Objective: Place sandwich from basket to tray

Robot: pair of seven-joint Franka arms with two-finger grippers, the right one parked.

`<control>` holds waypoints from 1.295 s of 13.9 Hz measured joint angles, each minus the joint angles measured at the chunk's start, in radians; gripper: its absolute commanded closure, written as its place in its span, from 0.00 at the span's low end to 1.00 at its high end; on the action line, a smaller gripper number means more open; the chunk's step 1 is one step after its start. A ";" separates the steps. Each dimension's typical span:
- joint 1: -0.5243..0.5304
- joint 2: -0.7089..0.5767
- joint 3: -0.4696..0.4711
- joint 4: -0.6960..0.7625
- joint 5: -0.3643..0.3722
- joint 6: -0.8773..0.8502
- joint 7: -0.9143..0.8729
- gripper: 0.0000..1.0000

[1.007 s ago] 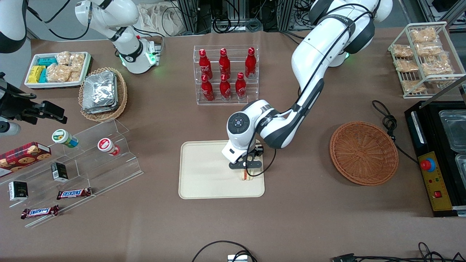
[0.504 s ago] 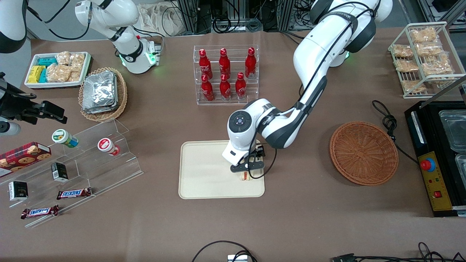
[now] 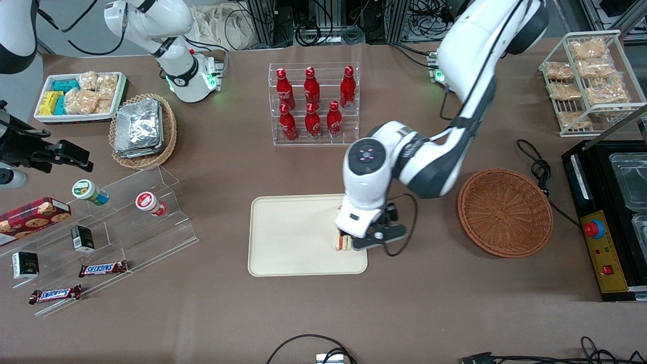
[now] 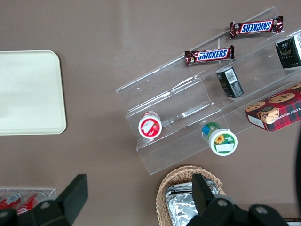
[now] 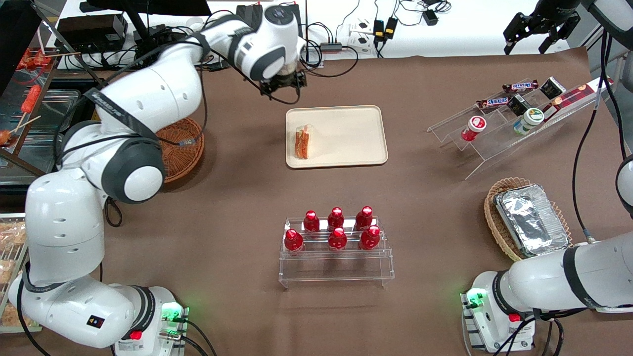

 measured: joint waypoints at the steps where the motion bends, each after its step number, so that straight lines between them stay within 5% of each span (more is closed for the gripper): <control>1: 0.030 -0.027 0.001 0.000 0.000 -0.030 0.000 0.00; 6: 0.187 -0.153 0.001 -0.019 -0.057 -0.120 0.044 0.00; 18: 0.433 -0.322 0.001 -0.070 -0.285 -0.315 0.497 0.00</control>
